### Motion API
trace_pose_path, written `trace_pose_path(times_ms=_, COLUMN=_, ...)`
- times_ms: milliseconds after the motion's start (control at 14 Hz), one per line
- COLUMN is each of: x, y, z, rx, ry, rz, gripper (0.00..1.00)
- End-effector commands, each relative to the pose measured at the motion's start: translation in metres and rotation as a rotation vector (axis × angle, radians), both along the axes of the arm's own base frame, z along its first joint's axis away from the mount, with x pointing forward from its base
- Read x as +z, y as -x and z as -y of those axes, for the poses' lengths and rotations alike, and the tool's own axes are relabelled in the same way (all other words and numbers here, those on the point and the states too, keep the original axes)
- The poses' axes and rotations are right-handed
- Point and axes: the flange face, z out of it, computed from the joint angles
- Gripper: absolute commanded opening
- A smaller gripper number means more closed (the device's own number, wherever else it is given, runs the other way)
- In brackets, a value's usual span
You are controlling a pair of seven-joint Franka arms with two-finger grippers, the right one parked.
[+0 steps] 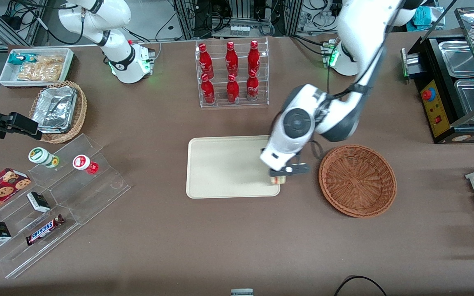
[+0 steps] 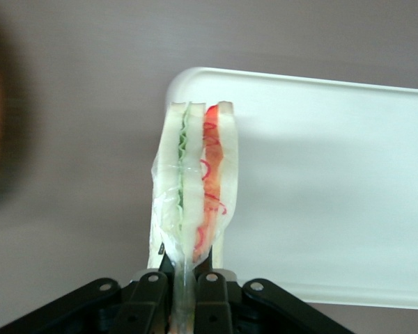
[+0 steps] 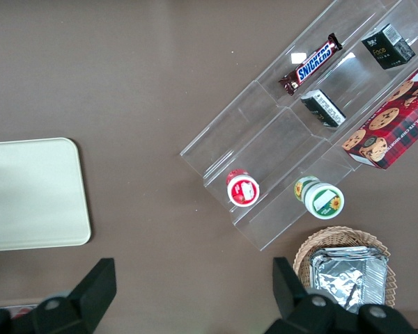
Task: Place sandwich from basket to tray
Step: 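Lift the sandwich and carry it with the left gripper over the tray, then lower the sandwich onto the tray and open the left gripper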
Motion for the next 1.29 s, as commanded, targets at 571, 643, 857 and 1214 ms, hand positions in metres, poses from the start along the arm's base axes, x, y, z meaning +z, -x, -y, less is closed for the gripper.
trace_pose_path(times_ms=571, x=-0.064, y=0.059, z=0.114, rx=-0.002, ry=0.104, rz=0.098, gripper=0.03)
trace_pose_path(times_ms=643, x=-0.063, y=0.058, z=0.114, rx=-0.002, ry=0.113, rz=0.110, gripper=0.03)
trace_pose_path(times_ms=857, x=-0.065, y=0.053, z=0.113, rx=0.015, ry=0.129, rz=0.128, gripper=0.03)
trace_pose_path(times_ms=1214, x=-0.074, y=0.049, z=0.111, rx=0.025, ry=0.134, rz=0.131, gripper=0.57)
